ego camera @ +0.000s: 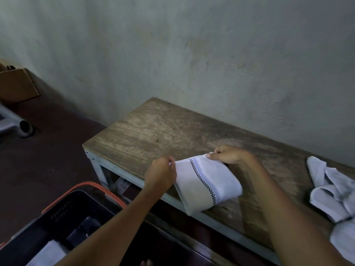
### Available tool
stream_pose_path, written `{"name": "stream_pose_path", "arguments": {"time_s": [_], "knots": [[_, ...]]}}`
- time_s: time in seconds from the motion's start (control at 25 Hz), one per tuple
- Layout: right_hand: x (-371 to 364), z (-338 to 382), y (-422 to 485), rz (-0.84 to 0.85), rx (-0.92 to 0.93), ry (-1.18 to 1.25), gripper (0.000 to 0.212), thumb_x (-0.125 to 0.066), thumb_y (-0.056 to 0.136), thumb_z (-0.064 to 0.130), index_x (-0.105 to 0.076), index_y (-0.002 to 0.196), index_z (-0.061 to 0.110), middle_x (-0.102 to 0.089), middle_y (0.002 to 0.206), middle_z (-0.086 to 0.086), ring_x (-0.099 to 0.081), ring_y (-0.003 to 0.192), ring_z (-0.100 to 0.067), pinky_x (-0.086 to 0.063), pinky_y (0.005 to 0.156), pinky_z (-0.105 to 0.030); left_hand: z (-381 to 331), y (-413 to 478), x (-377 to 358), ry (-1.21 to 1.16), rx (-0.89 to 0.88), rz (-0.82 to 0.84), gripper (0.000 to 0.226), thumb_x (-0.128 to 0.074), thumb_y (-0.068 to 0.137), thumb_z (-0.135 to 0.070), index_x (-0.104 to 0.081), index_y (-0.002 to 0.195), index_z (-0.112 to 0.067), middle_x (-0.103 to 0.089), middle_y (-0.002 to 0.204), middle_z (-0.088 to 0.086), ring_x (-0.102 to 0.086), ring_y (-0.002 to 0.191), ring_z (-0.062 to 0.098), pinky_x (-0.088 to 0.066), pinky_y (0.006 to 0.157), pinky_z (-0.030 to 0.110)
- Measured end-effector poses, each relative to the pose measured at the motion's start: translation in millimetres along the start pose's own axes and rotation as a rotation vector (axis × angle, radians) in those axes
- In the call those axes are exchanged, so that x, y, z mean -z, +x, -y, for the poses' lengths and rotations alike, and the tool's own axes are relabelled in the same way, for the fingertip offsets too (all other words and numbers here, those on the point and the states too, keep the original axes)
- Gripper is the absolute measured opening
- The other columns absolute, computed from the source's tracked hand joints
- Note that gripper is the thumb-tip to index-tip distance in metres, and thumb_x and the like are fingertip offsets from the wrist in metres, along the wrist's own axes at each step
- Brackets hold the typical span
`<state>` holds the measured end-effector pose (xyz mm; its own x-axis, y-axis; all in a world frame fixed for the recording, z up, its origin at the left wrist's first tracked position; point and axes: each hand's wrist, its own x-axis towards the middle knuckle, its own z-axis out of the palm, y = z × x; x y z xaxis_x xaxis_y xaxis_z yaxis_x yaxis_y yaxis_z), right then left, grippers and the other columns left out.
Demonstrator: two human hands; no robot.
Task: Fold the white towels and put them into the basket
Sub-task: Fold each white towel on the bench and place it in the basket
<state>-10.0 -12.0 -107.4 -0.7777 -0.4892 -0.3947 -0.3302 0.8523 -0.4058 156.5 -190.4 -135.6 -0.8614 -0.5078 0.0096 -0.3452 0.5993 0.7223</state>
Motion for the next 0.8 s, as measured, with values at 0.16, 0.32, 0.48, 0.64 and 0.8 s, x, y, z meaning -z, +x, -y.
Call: {"name": "stream_pose_path", "arguments": {"time_s": [0.16, 0.32, 0.48, 0.64, 0.8], "knots": [[-3.1, -24.2, -18.9, -0.179, 0.062, 0.16, 0.024, -0.067, 0.082, 0.043, -0.059, 0.077, 0.021, -0.059, 0.074, 0.003, -0.053, 0.068, -0.011, -0.04, 0.063, -0.028, -1.6, 5.7, -2.7, -0.103, -0.102, 0.025, 0.01, -0.066, 0.082, -0.026, -0.066, 0.088, -0.017, -0.066, 0.076, 0.001, -0.061, 0.074, 0.015, -0.046, 0.066, 0.024], [-11.3, -17.8, -20.8, -0.285, 0.135, 0.273, 0.013, -0.073, 0.079, 0.022, -0.061, 0.076, 0.027, -0.06, 0.077, 0.005, -0.056, 0.07, -0.01, -0.046, 0.072, -0.03, 2.5, 15.0, -0.7, -0.198, -0.063, 0.003, 0.011, -0.074, 0.076, -0.02, -0.063, 0.074, -0.018, -0.061, 0.068, -0.004, -0.055, 0.065, 0.008, -0.04, 0.065, 0.019], [-12.2, -19.3, -16.9, -0.325, 0.1, 0.23, 0.015, -0.07, 0.081, 0.021, -0.061, 0.071, 0.026, -0.066, 0.08, 0.003, -0.062, 0.079, -0.017, -0.049, 0.077, -0.034, 7.0, 17.8, -1.7, -0.185, -0.087, -0.001, 0.019, -0.072, 0.078, -0.019, -0.058, 0.065, -0.022, -0.059, 0.064, -0.005, -0.054, 0.062, 0.008, -0.039, 0.055, 0.011], [-14.9, -17.4, -17.8, -0.34, 0.091, 0.227, 0.015, -0.063, 0.087, 0.019, -0.06, 0.074, 0.025, -0.068, 0.086, 0.001, -0.064, 0.088, -0.021, -0.046, 0.074, -0.029, 7.8, 18.6, -3.5, -0.153, -0.111, -0.027, 0.013, -0.068, 0.082, -0.021, -0.06, 0.072, -0.016, -0.056, 0.064, -0.005, -0.049, 0.059, 0.001, -0.035, 0.051, 0.008], [-11.6, -0.3, -27.2, -0.407, 0.185, -0.267, 0.014, -0.054, 0.091, 0.023, -0.059, 0.104, 0.022, -0.06, 0.109, -0.001, -0.053, 0.106, -0.022, -0.038, 0.083, -0.032, 5.1, 17.7, -7.3, -0.18, -0.07, -0.035, 0.011, -0.065, 0.083, -0.02, -0.062, 0.076, -0.012, -0.056, 0.065, -0.001, -0.052, 0.068, 0.013, -0.038, 0.062, 0.021]]}}
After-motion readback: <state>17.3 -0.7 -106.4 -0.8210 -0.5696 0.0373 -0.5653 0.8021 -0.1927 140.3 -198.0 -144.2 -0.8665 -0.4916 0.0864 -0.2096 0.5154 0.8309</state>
